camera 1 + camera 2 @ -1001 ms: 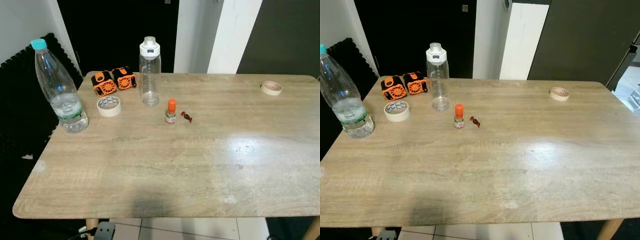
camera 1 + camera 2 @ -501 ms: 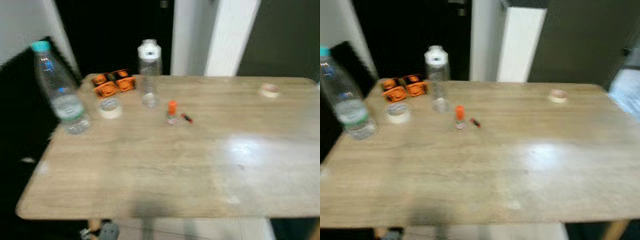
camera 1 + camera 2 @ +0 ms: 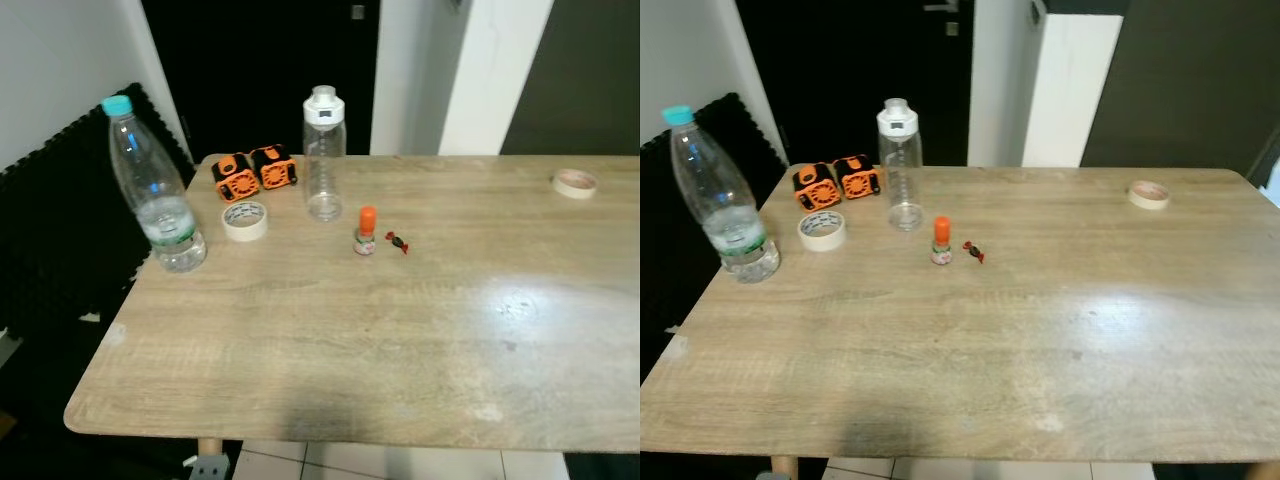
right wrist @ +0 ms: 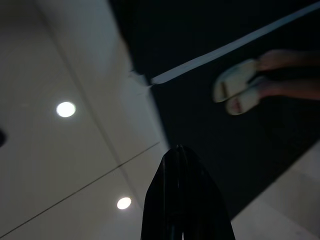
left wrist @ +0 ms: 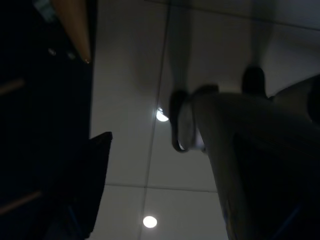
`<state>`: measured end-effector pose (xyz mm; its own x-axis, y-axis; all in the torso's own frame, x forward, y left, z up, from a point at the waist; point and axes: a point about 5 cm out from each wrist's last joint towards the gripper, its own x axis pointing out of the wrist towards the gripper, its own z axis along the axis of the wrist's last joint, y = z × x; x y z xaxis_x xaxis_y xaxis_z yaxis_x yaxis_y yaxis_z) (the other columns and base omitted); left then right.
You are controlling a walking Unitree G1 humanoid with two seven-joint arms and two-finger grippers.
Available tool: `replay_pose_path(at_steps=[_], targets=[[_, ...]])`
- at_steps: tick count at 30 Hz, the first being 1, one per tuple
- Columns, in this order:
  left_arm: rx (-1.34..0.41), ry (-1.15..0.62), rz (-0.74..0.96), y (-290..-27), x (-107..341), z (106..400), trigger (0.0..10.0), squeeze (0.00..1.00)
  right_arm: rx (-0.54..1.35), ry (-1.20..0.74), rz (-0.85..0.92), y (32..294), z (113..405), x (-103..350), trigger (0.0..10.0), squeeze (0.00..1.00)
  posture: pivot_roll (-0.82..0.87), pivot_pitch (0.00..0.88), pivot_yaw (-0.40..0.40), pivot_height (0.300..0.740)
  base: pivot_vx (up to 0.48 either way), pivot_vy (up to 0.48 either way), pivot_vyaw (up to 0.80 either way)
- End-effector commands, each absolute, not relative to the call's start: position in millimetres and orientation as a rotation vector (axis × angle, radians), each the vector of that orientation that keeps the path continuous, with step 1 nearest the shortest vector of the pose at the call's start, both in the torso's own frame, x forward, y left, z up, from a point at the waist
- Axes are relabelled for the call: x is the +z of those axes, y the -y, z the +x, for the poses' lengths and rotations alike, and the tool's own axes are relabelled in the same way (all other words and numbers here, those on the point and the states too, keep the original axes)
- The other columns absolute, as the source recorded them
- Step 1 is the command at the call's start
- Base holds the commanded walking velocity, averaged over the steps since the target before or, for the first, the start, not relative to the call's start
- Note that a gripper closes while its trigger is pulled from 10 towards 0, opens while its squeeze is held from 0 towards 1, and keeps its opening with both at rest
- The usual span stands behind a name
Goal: Restocking fridge
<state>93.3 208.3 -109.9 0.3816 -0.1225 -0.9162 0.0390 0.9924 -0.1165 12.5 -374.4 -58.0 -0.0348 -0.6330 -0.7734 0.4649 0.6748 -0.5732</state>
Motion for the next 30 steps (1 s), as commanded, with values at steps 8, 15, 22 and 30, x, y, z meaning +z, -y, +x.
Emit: replay_pose_path(at_steps=[8,15,22,30], targets=[[-0.107,-1.177,-0.066,-211.0,-109.8,90.6,10.0,0.00,-1.285,-1.333,-0.233,432.2,-39.3,-7.0,10.0,0.00,-0.03,0.007,-0.005,0.740,0.000,0.000,0.00],[-0.106,-1.167,-0.068,-213.4,-108.8,92.1,10.0,0.00,-1.526,-1.031,-0.411,497.7,-17.7,75.8,10.0,0.00,-0.03,0.000,0.001,0.740,0.000,0.000,0.00],[-0.101,-1.159,-0.066,-215.4,-107.9,94.3,10.0,0.00,-1.326,-0.262,-0.389,522.2,113.9,178.6,10.0,0.00,-0.01,0.000,0.004,0.740,0.000,0.000,0.00],[-0.099,-1.139,-0.063,-218.6,-105.2,102.5,10.0,0.00,-0.355,0.416,-0.107,385.4,321.1,296.5,10.0,0.00,0.01,0.000,-0.001,0.740,0.000,0.000,0.00]])
